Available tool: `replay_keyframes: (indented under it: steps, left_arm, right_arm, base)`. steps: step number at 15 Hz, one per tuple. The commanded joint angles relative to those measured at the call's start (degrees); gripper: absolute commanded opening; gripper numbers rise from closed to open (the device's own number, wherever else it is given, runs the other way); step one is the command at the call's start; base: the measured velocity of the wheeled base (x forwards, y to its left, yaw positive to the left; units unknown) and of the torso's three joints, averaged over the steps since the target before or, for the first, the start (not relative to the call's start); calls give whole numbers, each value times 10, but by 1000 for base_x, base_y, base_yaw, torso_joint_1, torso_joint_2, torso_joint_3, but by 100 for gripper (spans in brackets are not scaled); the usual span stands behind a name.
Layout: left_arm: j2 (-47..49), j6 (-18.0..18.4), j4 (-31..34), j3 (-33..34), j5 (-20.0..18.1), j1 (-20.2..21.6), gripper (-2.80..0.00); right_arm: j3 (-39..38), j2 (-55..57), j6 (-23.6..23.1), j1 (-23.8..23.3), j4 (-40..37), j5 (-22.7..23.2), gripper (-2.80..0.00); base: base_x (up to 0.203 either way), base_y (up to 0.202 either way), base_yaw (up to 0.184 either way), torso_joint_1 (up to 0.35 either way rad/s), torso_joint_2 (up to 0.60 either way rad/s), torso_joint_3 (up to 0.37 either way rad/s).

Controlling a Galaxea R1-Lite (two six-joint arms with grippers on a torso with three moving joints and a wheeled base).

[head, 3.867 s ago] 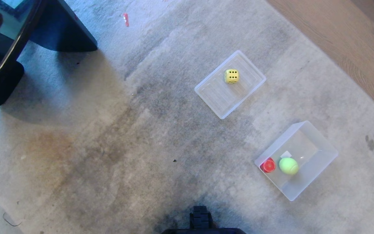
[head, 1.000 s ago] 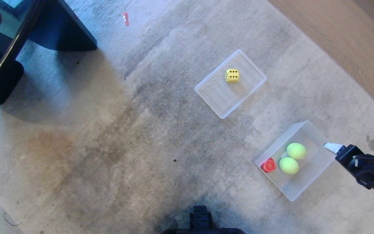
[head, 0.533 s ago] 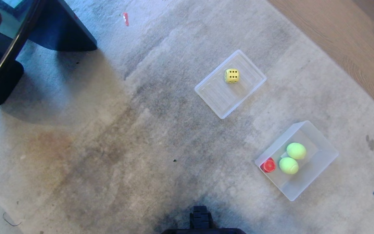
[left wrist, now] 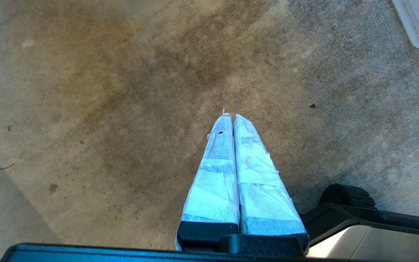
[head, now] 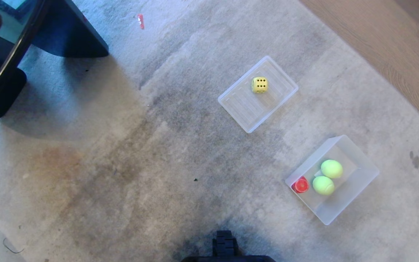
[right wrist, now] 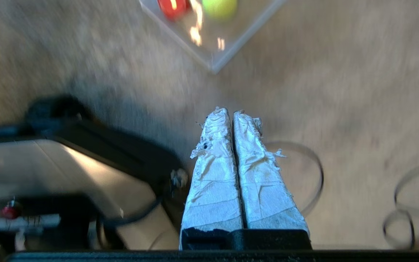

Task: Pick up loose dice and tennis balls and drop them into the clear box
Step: Pick up toys out of the box

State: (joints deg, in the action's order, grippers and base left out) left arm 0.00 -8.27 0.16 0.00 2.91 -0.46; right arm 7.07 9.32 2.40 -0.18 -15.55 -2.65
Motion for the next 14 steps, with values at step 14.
replay_keyframes:
  steps: [14]
  left_arm:
    - [0, -1, 0, 0, 1, 0, -280]
  right_arm:
    - [-12, -93, -13, 2, 2, 14, -280]
  base:
    - [0, 0, 0, 0, 0, 0]
